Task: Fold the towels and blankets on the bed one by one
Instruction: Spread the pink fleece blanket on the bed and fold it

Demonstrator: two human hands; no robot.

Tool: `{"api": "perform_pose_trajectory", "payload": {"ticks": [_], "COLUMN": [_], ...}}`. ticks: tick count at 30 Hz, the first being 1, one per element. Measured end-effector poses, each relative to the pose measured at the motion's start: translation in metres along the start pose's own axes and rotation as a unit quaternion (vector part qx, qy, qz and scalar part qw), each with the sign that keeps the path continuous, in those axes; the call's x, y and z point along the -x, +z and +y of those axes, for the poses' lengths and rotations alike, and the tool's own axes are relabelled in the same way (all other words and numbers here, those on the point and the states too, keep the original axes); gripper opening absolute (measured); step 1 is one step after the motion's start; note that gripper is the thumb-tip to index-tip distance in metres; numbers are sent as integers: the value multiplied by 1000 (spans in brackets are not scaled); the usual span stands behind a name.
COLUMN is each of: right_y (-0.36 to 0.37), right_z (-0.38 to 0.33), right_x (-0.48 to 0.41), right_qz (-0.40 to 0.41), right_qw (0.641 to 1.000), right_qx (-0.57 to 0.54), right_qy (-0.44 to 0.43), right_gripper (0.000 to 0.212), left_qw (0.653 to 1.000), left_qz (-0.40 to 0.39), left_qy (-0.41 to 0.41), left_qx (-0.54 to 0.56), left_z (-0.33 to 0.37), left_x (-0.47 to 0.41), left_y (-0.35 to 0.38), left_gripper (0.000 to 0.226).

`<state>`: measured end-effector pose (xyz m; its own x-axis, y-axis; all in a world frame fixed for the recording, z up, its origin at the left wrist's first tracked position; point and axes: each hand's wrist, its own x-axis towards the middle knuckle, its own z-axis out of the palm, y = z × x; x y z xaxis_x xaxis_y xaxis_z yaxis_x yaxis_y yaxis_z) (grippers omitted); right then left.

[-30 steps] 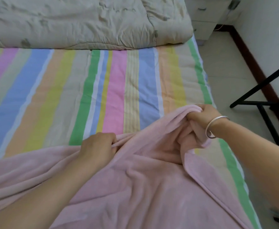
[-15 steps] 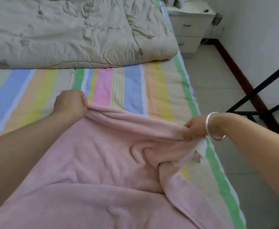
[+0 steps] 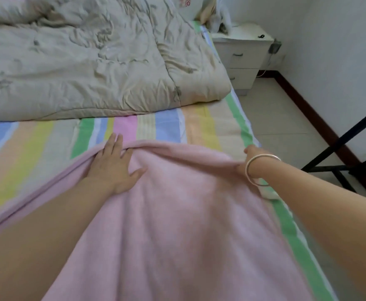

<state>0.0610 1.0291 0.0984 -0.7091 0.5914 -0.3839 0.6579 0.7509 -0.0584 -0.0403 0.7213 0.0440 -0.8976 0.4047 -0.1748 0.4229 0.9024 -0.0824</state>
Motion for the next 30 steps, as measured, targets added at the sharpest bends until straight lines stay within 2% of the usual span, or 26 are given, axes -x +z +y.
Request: {"api": "perform_pose_trajectory", "payload": {"ticks": [1,2,4,5,7,9,10,14,16,18,20,23,25,28,30], "right_y": [10,17,26,27,26,20,18,14,11,-1,-21,-42,-45,-21,11], "right_z": [-2,-4,-8,-7,-3,-3,-6,-19,-17,-11,-6,3,7,7,-1], "right_x": [2,1,-15,-24,-36,-40,-43,-53,-66,-77,-89,-111,-122,-141,-146], "right_qz": [-71,-103,-59,-10,17,-13,-35,-128,-77,78,191,210,187,153,145], "right_qw": [996,988,969,966,987,1000,998,990,997,995,974,957,948,939,926], "right_qx": [-54,-117,-238,-250,-145,14,49,58,27,13,-44,-131,-207,-290,-346], "right_qy": [4,10,41,65,65,5,-15,-20,-7,54,114,150,153,105,34], "right_gripper": [86,94,89,87,79,60,52,40,28,23,26,27,26,26,28], "left_qw": [1000,999,997,998,998,998,998,998,998,999,997,991,989,989,987], "left_qz": [-23,-43,-63,-58,-51,-50,-51,-50,-40,-8,41,82,94,112,137], "left_qy": [-5,-9,-14,-15,-18,-19,-18,-11,-3,20,44,68,68,47,25], "left_qx": [5,14,30,30,27,38,42,44,48,48,53,79,87,87,85], "left_z": [2,4,9,11,12,10,10,9,7,5,5,16,24,35,38], "left_x": [1,3,4,5,3,-1,-3,-5,-8,-10,-17,-36,-50,-63,-65], "left_y": [13,22,43,48,57,61,63,64,60,50,39,24,26,53,73], "left_gripper": [85,90,104,111,118,121,122,124,133,139,129,119,115,111,108]}}
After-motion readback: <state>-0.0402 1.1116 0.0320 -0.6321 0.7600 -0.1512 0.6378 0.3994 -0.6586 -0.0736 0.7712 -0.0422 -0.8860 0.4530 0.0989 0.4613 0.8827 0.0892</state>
